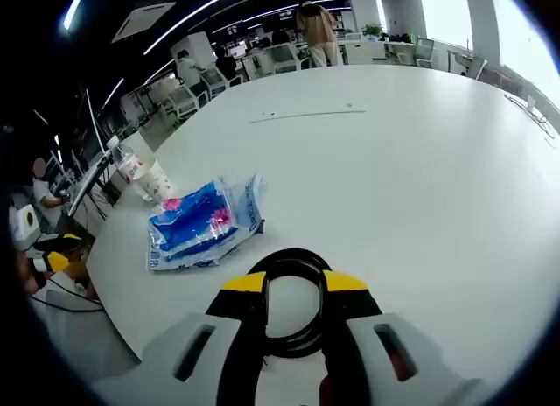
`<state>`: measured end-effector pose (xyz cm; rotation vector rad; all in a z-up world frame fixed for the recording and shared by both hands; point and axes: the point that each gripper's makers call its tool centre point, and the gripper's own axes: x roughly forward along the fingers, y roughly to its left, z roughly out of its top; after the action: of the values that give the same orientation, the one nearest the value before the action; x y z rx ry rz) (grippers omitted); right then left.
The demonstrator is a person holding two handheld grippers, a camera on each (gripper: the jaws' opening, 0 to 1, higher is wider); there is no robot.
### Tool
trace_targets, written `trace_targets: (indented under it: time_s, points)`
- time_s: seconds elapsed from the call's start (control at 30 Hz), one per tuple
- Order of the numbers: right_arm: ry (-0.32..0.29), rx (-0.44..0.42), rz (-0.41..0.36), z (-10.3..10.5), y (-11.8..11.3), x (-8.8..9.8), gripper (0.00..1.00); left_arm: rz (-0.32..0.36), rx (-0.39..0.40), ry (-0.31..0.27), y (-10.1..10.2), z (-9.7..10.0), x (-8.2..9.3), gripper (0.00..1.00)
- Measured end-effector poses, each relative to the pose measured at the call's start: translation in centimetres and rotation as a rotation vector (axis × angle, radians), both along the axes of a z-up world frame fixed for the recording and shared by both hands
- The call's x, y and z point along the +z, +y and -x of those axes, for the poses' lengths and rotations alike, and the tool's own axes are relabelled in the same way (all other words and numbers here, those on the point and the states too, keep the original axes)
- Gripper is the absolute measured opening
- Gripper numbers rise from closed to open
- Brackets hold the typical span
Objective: Arrange the tabletop items into an orderly group along one side of the table until the central work area is clear of visible clutter.
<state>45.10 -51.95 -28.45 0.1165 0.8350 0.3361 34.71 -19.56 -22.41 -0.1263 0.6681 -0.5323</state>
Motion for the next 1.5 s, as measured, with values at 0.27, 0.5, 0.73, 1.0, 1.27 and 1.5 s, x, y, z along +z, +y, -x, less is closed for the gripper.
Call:
trace_targets:
  time_s: [0.27,0.5,0.73,1.0,1.27,1.5]
  points:
    - [-0.008,0.04,-0.007,-0.1,1.2,0.3,0.28,-0.003,0.006,-0.004,0.4,0.1,0.1,0.47]
    - [-0.018,0.062,-0.007,-0.4,2.1,0.9,0.28,-0.002,0.007,-0.007,0.5,0.0,0.2,0.48]
    - [-0.021,0.078,-0.009,-0.9,2.8,0.9,0.28,-0.002,0.006,-0.011,0.5,-0.1,0.3,0.48]
    - [-0.023,0.1,-0.008,-1.6,3.9,1.0,0.28,-0.003,0.01,-0.01,0.8,-0.3,0.3,0.48]
    - [-0.021,0.137,-0.007,-2.7,5.4,0.8,0.28,-0.001,0.019,-0.009,0.9,-0.4,0.3,0.47]
    - [-0.02,0.16,-0.007,-3.4,6.6,0.8,0.27,0.003,0.029,-0.007,1.1,-0.5,0.3,0.48]
